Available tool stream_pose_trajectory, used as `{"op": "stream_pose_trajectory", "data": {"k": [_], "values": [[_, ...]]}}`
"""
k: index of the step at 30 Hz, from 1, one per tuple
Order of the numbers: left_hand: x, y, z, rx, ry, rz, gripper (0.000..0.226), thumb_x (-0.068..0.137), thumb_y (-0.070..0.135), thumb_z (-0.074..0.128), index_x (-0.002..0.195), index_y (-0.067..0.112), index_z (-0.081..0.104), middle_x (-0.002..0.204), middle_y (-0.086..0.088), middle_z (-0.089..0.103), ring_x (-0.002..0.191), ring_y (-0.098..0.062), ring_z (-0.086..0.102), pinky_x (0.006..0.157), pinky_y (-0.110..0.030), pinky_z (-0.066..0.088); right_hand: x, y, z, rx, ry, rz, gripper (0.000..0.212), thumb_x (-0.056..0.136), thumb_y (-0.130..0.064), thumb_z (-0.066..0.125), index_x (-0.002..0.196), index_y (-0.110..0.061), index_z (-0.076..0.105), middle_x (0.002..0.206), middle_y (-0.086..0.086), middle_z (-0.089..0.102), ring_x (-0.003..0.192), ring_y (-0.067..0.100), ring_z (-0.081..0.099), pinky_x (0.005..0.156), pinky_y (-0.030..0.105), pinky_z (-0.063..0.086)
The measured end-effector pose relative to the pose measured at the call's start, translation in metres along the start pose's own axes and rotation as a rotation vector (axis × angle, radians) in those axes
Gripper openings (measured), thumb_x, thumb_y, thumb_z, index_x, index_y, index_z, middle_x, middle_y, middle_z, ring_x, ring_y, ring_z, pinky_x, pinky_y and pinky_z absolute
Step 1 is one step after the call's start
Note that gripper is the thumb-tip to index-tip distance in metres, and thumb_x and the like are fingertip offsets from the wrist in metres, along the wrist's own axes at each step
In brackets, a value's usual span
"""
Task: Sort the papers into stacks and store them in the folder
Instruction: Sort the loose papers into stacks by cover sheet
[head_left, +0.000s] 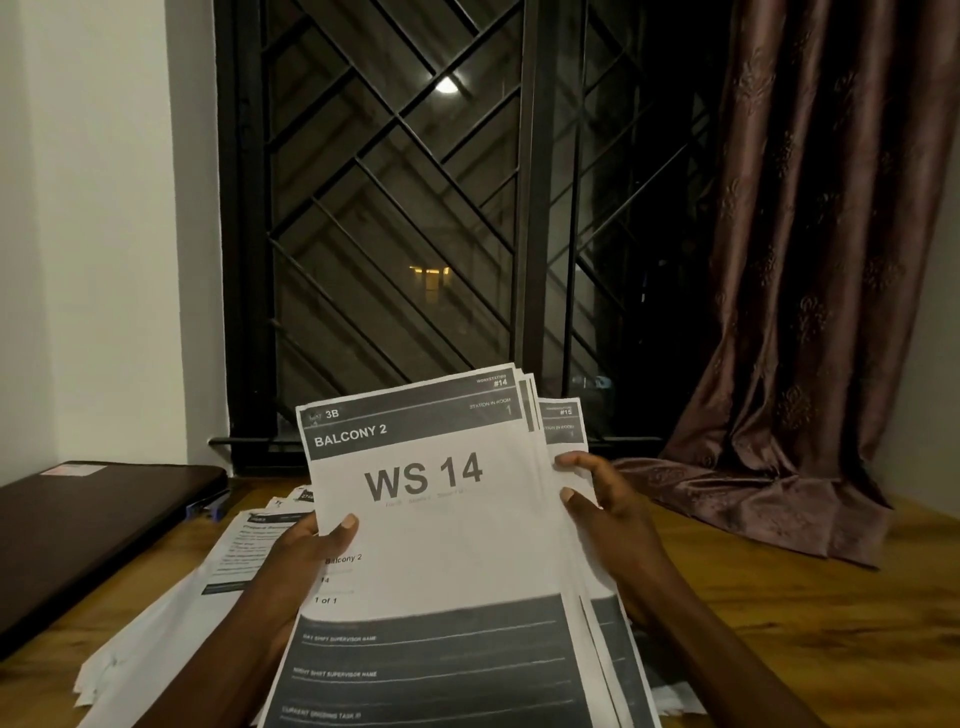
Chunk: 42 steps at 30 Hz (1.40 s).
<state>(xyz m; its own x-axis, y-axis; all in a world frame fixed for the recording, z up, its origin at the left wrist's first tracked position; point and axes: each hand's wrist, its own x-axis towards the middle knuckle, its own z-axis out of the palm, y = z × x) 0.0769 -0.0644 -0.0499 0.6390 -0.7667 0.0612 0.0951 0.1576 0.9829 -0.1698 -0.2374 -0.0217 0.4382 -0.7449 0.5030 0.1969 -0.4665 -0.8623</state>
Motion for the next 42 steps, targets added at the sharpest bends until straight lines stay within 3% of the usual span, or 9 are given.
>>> {"op": "stream_pose_trajectory", "data": {"k": [4, 9, 14, 18, 23, 30, 33, 37, 42], "values": [[0.005, -0.006, 0.0, 0.046, 0.024, 0.072, 0.037, 0.081, 0.024, 0.066, 0.115, 0.01, 0.06, 0.108, -0.015, 0.072, 0.089, -0.046, 0.068, 0.069, -0.038, 0.05, -0.003, -0.013, 0.002, 0.145, -0.114, 0.117, 0.022, 0.1, -0.024, 0.043, 0.098, -0.022, 0.064, 0.088, -0.019, 0.065, 0.08, -0.008, 0.064, 0.058, -0.002, 0.043], [0.01, -0.01, -0.004, -0.025, -0.008, 0.056, 0.022, 0.089, 0.013, 0.066, 0.111, 0.014, 0.061, 0.115, -0.017, 0.07, 0.08, -0.039, 0.071, 0.057, -0.033, 0.054, -0.005, -0.006, 0.004, 0.127, -0.119, 0.207, 0.017, 0.087, -0.01, 0.065, 0.1, -0.001, 0.07, 0.099, 0.01, 0.071, 0.095, 0.021, 0.067, 0.077, 0.018, 0.054], [0.004, -0.007, 0.001, -0.004, -0.14, 0.094, 0.102, 0.029, 0.044, 0.096, 0.12, 0.017, 0.058, 0.11, -0.008, 0.074, 0.088, -0.035, 0.073, 0.072, -0.045, 0.059, -0.004, 0.001, 0.003, 0.147, -0.013, 0.171, 0.035, 0.054, -0.038, 0.087, 0.066, -0.019, 0.06, 0.074, -0.002, 0.063, 0.087, 0.022, 0.062, 0.088, 0.038, 0.048], [0.002, -0.005, 0.0, 0.044, -0.112, 0.154, 0.111, 0.013, 0.06, 0.092, 0.112, 0.021, 0.058, 0.097, 0.001, 0.077, 0.074, -0.028, 0.075, 0.055, -0.035, 0.059, -0.009, -0.007, 0.003, 0.183, -0.001, 0.117, 0.033, 0.073, -0.029, 0.078, 0.071, -0.012, 0.05, 0.07, -0.001, 0.062, 0.075, 0.015, 0.061, 0.072, 0.03, 0.048], [-0.001, -0.006, -0.001, 0.067, -0.097, 0.18, 0.115, 0.014, 0.069, 0.088, 0.114, 0.021, 0.059, 0.101, -0.001, 0.077, 0.085, -0.033, 0.074, 0.084, -0.053, 0.054, -0.004, -0.008, 0.003, 0.191, -0.049, 0.131, 0.024, 0.091, -0.022, 0.061, 0.077, -0.006, 0.05, 0.055, -0.012, 0.062, 0.051, -0.003, 0.058, 0.047, 0.012, 0.044], [0.0, -0.008, 0.001, 0.053, -0.008, 0.253, 0.038, 0.071, 0.028, 0.08, 0.102, 0.022, 0.058, 0.085, 0.005, 0.076, 0.062, -0.018, 0.073, 0.052, -0.03, 0.055, -0.004, -0.002, 0.005, -0.071, 0.106, -0.122, 0.037, 0.09, -0.007, 0.062, 0.118, -0.025, 0.046, 0.111, -0.009, 0.063, 0.099, 0.005, 0.064, 0.081, 0.023, 0.055], [0.002, -0.012, -0.001, 0.074, 0.024, 0.238, 0.019, 0.089, 0.008, 0.065, 0.1, 0.022, 0.058, 0.082, 0.007, 0.076, 0.062, -0.018, 0.073, 0.053, -0.032, 0.055, -0.009, -0.007, 0.009, -0.127, 0.037, -0.115, 0.024, 0.091, -0.031, 0.059, 0.114, -0.026, 0.059, 0.116, -0.011, 0.063, 0.107, 0.001, 0.059, 0.09, 0.019, 0.048], [0.0, -0.01, 0.0, 0.043, 0.002, 0.206, 0.026, 0.084, 0.017, 0.074, 0.104, 0.023, 0.058, 0.083, 0.007, 0.077, 0.067, -0.022, 0.074, 0.053, -0.031, 0.057, -0.01, -0.01, 0.016, 0.192, -0.137, 0.234, 0.021, 0.088, -0.016, 0.064, 0.107, -0.008, 0.067, 0.108, 0.007, 0.07, 0.101, 0.021, 0.068, 0.076, 0.023, 0.056], [0.003, -0.009, 0.0, 0.02, -0.008, 0.175, 0.044, 0.069, 0.029, 0.079, 0.108, 0.023, 0.06, 0.095, -0.003, 0.077, 0.074, -0.031, 0.074, 0.075, -0.043, 0.054, -0.01, -0.008, 0.007, 0.134, -0.073, 0.234, 0.021, 0.079, -0.022, 0.075, 0.097, -0.012, 0.071, 0.094, -0.001, 0.075, 0.088, 0.015, 0.071, 0.075, 0.024, 0.057]]}}
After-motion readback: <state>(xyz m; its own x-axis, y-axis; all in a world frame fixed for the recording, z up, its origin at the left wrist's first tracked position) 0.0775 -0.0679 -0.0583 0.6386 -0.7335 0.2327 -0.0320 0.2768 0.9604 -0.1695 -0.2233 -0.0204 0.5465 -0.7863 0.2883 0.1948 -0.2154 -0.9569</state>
